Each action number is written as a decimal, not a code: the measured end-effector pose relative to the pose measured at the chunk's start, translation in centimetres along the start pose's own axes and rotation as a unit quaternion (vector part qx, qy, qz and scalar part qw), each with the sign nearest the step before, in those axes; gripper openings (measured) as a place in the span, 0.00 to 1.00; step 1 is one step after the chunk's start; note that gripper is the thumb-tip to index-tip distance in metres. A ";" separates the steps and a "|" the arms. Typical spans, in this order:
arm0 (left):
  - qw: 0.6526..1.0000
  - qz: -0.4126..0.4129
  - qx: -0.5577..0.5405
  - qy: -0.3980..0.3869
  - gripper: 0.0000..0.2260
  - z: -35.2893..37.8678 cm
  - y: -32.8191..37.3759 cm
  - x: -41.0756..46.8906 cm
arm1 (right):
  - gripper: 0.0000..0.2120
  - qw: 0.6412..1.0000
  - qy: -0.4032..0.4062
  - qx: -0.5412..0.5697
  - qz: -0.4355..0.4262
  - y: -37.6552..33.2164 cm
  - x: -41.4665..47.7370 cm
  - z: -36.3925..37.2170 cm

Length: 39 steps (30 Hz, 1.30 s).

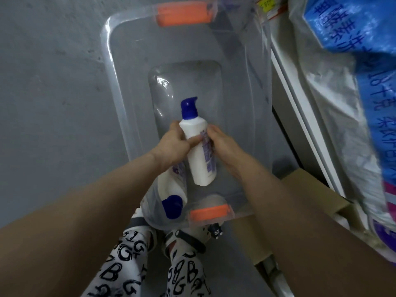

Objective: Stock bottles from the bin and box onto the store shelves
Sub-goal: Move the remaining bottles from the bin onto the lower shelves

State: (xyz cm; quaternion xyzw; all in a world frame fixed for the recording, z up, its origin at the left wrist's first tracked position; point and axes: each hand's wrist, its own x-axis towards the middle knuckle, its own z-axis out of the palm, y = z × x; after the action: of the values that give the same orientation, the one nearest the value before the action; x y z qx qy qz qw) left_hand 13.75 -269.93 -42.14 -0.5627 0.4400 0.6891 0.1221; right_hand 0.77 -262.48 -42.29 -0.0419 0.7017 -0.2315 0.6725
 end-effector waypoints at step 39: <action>0.988 0.085 -0.059 -0.112 0.14 -1.2 29.6 -45.9 | 0.20 0.975 -0.049 0.173 -0.129 -18.3 -48.8 -3.1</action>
State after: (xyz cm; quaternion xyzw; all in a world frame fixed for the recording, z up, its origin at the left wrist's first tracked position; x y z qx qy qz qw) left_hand 10.39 -273.04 12.28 -0.4488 0.4284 0.7804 0.0780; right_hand -2.37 -259.83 9.70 -0.0265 0.6058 -0.4318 0.6678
